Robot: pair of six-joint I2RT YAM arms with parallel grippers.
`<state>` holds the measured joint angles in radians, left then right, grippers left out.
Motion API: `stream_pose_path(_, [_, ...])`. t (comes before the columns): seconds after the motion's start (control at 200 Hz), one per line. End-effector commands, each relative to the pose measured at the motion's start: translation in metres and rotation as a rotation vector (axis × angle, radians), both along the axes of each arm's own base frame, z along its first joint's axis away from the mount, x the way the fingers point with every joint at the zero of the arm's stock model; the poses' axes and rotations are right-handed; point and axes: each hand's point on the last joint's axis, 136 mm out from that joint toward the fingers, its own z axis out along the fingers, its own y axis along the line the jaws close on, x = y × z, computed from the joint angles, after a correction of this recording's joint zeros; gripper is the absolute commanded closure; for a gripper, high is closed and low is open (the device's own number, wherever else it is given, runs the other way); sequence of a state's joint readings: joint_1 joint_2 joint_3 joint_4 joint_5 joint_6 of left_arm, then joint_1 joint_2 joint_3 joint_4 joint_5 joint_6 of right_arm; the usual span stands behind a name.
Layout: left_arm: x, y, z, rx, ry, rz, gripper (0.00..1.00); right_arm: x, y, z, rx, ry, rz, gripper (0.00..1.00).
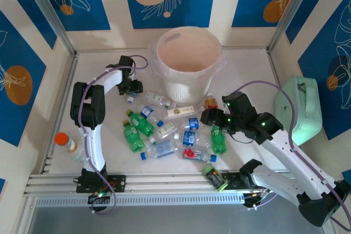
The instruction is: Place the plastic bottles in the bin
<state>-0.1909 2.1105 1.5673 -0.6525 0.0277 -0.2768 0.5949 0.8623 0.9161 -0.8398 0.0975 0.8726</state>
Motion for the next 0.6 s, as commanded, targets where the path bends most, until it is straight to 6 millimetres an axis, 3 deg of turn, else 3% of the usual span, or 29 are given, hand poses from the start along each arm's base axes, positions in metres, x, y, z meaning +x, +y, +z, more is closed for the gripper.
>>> stream_pose_path(0.0, [-0.009,0.007,0.018,0.007,-0.004,0.025,0.37,0.000,0.000,0.000,-0.001,0.003,-0.006,0.21])
stream_pose_path(0.26, [-0.024,0.017,0.072,0.015,-0.092,0.080,0.38,0.001,-0.002,0.002,-0.007,-0.012,-0.013,0.21])
stream_pose_path(0.44, [-0.041,0.024,0.131,0.004,-0.190,0.121,0.39,0.000,-0.004,0.004,-0.010,-0.019,-0.019,0.21])
stream_pose_path(0.595, [-0.054,0.021,0.198,-0.069,-0.321,0.128,0.39,-0.001,-0.008,0.002,-0.007,-0.022,-0.036,0.21])
